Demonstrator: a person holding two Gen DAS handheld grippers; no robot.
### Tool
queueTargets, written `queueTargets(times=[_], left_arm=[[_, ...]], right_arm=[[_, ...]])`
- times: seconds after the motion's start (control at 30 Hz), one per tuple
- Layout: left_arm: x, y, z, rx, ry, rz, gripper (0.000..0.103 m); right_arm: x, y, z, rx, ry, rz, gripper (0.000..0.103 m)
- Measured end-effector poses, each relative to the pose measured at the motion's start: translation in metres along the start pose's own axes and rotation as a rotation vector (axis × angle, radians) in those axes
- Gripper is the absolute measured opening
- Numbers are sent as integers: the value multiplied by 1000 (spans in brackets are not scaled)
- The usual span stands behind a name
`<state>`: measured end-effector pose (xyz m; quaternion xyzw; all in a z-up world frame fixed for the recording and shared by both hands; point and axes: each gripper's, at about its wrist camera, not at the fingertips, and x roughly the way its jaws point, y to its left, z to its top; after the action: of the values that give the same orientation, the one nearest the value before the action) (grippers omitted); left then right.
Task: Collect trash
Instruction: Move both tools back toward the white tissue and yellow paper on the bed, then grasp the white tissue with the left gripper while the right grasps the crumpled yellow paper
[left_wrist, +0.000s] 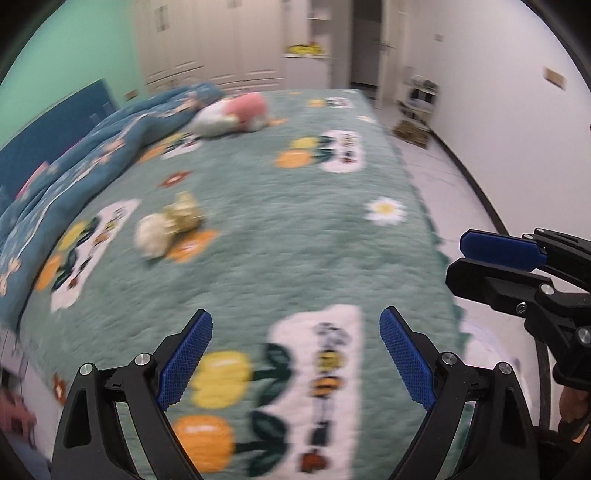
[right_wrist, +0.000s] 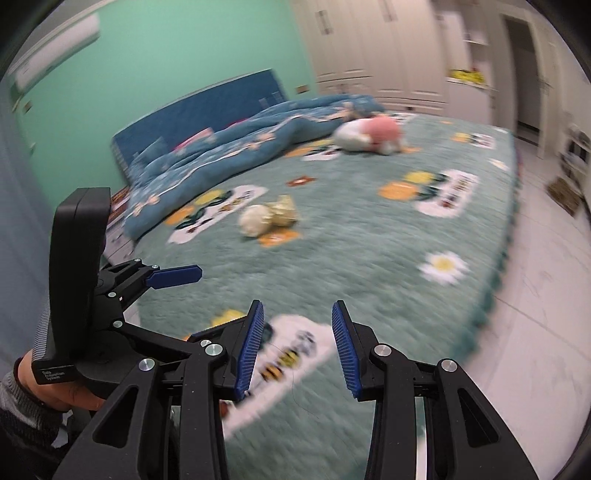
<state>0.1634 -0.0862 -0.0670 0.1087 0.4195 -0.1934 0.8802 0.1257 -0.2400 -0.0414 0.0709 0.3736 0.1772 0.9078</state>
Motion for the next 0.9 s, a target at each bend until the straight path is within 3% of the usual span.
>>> queueTargets(times=[0.37,0.63,0.9], left_arm=[[33,112,20,-163,26,91,91],[88,162,37,-233,78,104,91],[144,196,59,-237,113,108,91]], right_arm=[[124,50,78,-105,78,110,40],[204,40,114,-128,133,123,40],[283,20,137,-147,179,126,40]])
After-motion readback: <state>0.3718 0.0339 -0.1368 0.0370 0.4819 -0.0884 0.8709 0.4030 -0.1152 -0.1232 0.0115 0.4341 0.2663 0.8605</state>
